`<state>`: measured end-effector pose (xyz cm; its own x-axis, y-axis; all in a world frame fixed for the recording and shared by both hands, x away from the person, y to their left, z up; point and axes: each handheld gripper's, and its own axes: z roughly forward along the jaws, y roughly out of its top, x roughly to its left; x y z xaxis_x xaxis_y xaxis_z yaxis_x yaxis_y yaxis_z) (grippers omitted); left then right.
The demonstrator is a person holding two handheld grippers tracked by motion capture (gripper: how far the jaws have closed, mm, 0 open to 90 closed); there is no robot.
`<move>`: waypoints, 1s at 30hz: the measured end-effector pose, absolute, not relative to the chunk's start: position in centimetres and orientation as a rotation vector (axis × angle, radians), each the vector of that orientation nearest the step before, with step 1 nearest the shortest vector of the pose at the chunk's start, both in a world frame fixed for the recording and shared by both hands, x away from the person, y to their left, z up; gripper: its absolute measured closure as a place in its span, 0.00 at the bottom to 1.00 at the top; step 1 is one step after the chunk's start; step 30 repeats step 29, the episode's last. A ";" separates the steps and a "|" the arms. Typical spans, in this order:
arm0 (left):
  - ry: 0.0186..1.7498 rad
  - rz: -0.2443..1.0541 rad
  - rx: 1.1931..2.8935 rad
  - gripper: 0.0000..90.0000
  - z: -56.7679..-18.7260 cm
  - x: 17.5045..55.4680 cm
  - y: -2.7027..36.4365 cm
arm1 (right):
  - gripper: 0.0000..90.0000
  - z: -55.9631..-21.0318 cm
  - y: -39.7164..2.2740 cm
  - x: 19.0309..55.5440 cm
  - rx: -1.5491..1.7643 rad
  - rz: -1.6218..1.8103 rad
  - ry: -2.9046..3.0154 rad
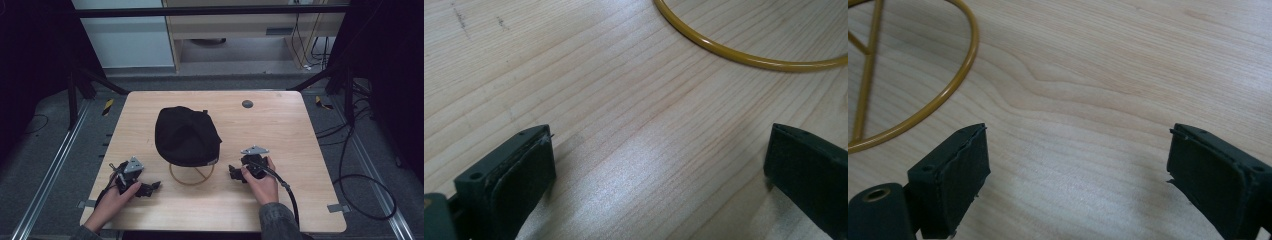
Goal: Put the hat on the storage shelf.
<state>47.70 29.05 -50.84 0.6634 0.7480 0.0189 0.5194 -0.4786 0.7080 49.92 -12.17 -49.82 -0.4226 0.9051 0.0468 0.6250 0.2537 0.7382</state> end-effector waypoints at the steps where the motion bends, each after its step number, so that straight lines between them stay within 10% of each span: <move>1: 0.974 0.429 2.190 0.00 -50.8 47.7 29.1 | 0.11 -50.0 -12.2 50.1 1.406 0.981 2.129; 30: 0.975 0.429 2.190 0.00 -50.8 47.7 29.1 | 0.08 -51.1 -12.1 49.7 1.398 0.930 2.110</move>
